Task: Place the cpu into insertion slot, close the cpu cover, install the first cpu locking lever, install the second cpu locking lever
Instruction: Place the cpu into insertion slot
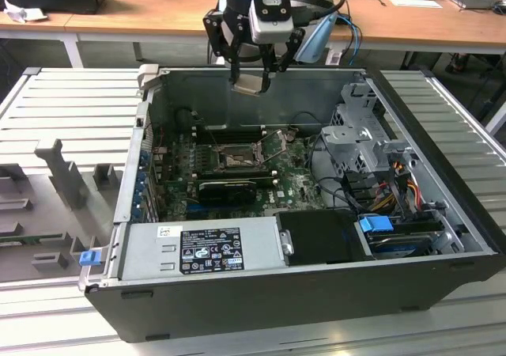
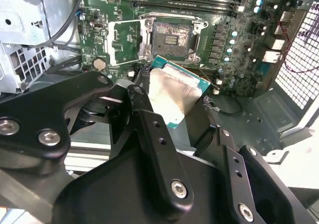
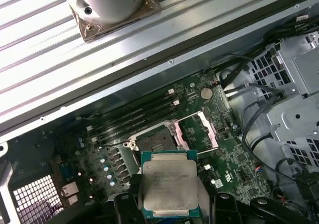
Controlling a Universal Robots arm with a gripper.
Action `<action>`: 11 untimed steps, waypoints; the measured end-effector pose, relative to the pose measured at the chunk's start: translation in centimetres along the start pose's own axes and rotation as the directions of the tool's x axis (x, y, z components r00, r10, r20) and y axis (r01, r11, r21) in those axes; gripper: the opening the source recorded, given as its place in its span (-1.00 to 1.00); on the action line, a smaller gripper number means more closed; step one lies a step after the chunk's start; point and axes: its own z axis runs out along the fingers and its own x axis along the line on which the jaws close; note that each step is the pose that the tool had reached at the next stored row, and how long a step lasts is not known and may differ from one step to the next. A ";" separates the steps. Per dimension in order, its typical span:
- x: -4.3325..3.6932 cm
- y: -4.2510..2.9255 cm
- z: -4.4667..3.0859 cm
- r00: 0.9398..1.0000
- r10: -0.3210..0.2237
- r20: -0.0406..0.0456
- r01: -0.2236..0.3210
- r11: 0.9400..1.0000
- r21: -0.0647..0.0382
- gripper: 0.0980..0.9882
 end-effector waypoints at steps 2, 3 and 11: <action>0.01 -0.01 0.06 1.000 0.002 0.000 -0.002 1.000 0.000 -0.03; 0.01 -0.01 0.09 1.000 0.002 0.000 -0.002 1.000 0.000 -0.03; 0.00 -0.04 0.34 1.000 0.002 0.000 -0.002 1.000 0.000 -0.03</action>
